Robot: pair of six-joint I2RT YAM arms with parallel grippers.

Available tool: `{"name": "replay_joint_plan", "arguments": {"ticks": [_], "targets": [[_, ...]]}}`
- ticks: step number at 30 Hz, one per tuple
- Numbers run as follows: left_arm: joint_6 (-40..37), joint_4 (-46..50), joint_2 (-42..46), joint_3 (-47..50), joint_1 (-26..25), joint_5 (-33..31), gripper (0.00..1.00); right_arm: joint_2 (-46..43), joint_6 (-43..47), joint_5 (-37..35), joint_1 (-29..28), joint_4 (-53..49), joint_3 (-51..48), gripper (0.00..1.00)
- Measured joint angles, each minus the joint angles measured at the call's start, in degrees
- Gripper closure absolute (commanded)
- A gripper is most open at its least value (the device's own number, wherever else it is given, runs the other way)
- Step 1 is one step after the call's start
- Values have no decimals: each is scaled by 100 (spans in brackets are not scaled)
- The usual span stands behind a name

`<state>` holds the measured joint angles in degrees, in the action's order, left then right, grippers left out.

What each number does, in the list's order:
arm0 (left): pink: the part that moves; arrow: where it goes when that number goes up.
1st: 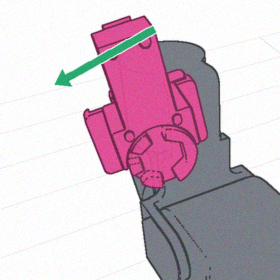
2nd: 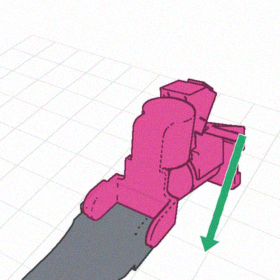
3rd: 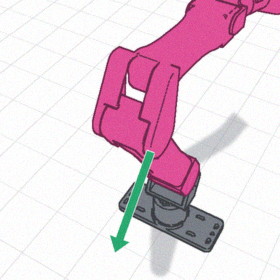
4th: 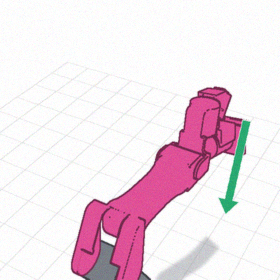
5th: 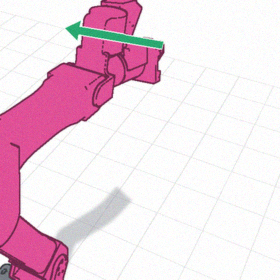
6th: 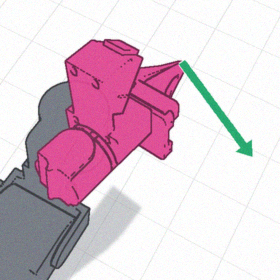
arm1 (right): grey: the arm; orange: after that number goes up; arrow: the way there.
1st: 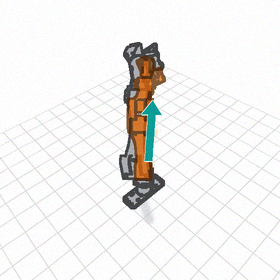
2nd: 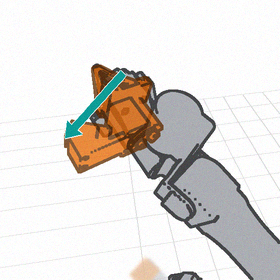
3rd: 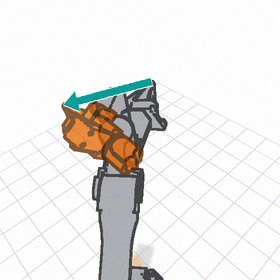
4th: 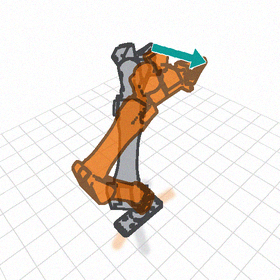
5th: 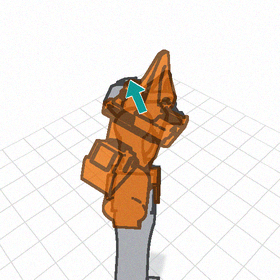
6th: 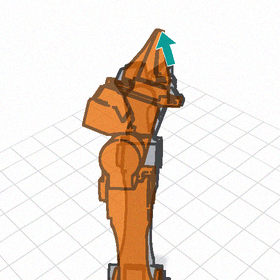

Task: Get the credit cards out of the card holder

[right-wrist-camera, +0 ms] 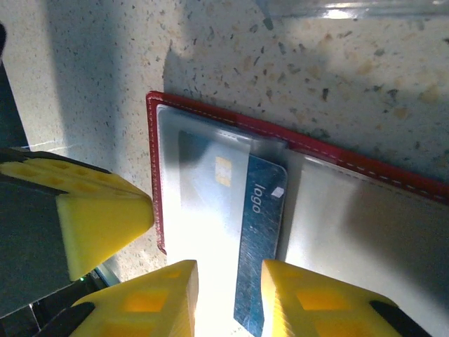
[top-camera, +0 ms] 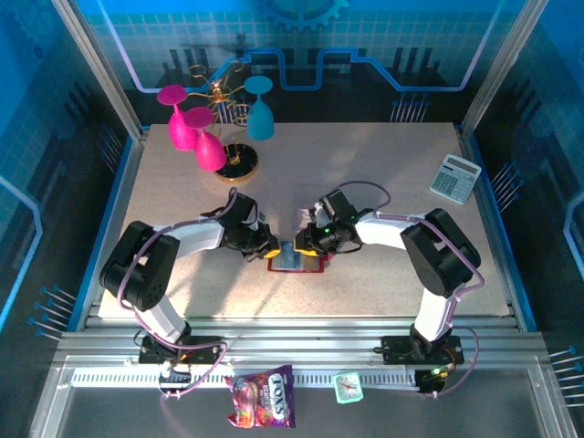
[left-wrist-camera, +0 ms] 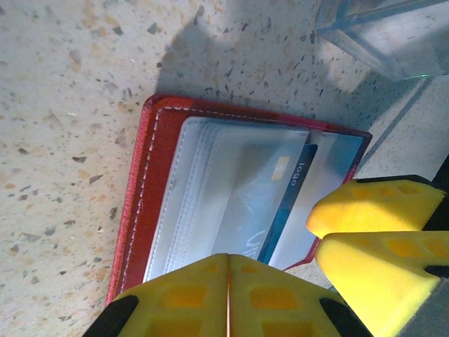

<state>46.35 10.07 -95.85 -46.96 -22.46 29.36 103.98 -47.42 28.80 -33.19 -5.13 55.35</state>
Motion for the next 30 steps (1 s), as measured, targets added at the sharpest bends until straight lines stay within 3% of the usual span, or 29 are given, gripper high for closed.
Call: {"name": "replay_joint_plan", "arguments": {"ticks": [30], "targets": [[-22,59,-114,28,-76,-166,91,146,-321,341,87,883,-533,75]]}}
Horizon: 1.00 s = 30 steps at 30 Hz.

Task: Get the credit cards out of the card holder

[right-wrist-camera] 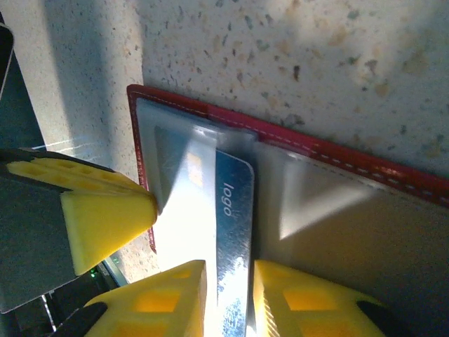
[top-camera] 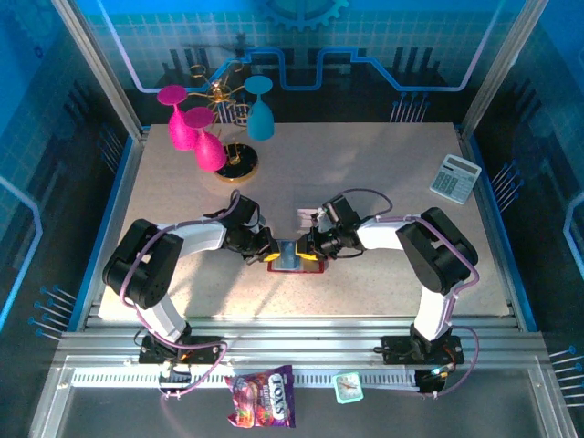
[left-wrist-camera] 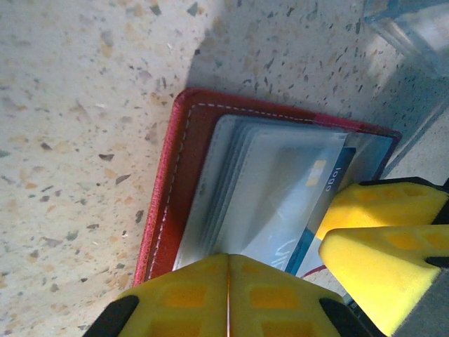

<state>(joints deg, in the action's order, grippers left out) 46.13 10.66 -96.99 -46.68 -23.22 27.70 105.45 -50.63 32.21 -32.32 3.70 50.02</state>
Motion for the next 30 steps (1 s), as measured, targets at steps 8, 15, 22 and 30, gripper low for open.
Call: {"name": "replay_joint_plan", "arguments": {"ticks": [8,15,22,30], "targets": [[0,0,0,2,-4,0,91,2,-317,223,79,590,-286,80],[0,-2,-4,2,-15,0,91,24,-516,317,129,892,-404,82],[0,-2,-4,2,-22,0,91,127,-588,452,138,1073,-404,81],[0,-11,-11,2,-22,0,91,173,-616,553,164,1139,-404,85]]}}
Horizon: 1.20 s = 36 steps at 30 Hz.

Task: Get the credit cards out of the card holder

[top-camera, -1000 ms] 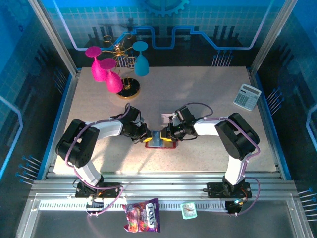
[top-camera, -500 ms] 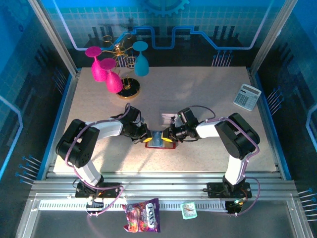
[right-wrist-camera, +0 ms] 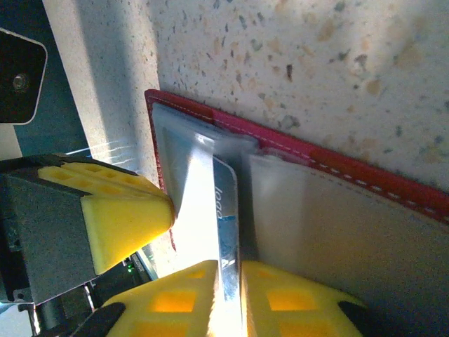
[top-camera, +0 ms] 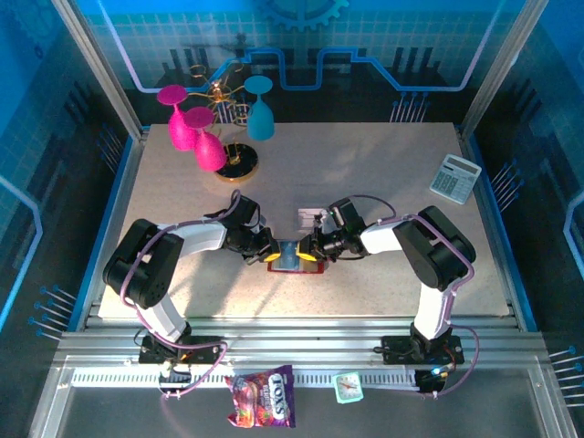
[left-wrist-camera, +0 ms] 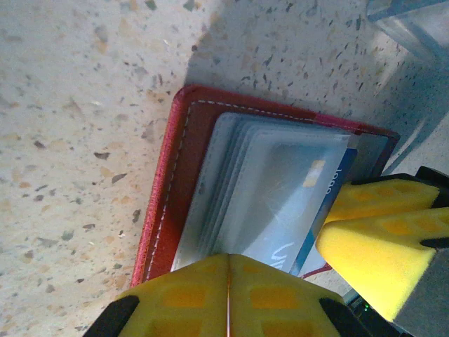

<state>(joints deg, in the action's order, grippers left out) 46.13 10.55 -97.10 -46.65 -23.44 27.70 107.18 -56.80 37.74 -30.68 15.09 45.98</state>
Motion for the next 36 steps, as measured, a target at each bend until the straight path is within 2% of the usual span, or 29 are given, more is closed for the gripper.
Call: {"name": "replay_joint_plan", "arguments": {"ticks": [7,17,30,36], "targets": [[-2,-4,-7,-2,0,2,91,-2,2,-26,11,0,-57,93],[2,-11,-7,-2,0,0,91,-302,186,-24,306,-238,-293,95],[2,-35,-26,-7,0,17,91,-872,1198,-400,542,-1878,-72,96],[4,-52,-35,-7,0,24,91,-933,1333,-472,533,-2151,63,95]]}}
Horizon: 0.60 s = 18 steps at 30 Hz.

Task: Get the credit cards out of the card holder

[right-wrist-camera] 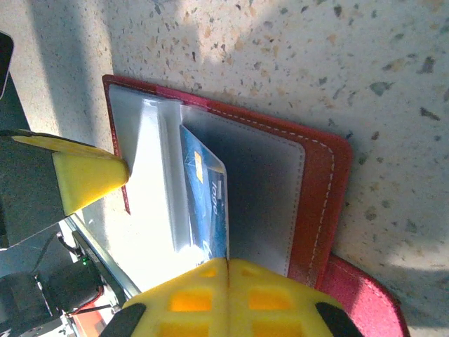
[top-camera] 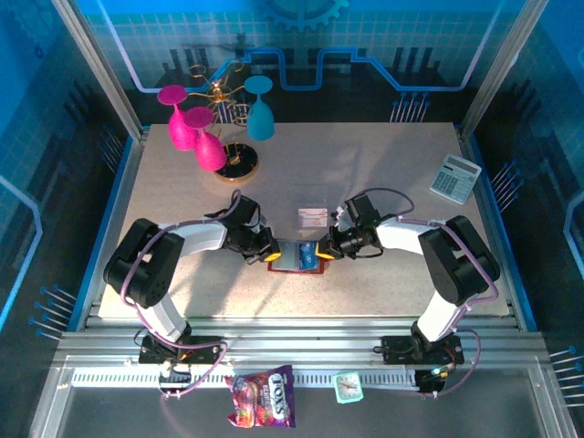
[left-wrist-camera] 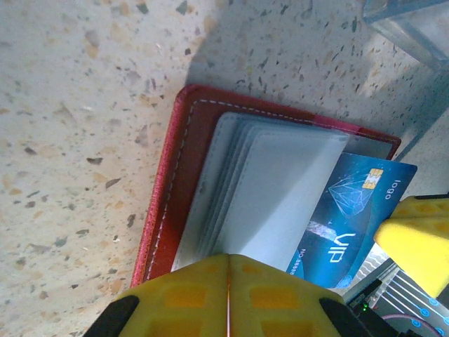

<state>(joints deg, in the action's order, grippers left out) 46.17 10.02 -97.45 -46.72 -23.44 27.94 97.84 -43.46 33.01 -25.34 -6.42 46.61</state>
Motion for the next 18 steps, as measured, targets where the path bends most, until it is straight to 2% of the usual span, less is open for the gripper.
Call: {"name": "replay_joint_plan", "arguments": {"ticks": [5,18], "targets": [[0,-24,-7,0,0,20,91,0,-216,44,-105,146,0,89],[20,-149,-50,0,0,44,91,0,-457,42,-291,214,2,85]]}}
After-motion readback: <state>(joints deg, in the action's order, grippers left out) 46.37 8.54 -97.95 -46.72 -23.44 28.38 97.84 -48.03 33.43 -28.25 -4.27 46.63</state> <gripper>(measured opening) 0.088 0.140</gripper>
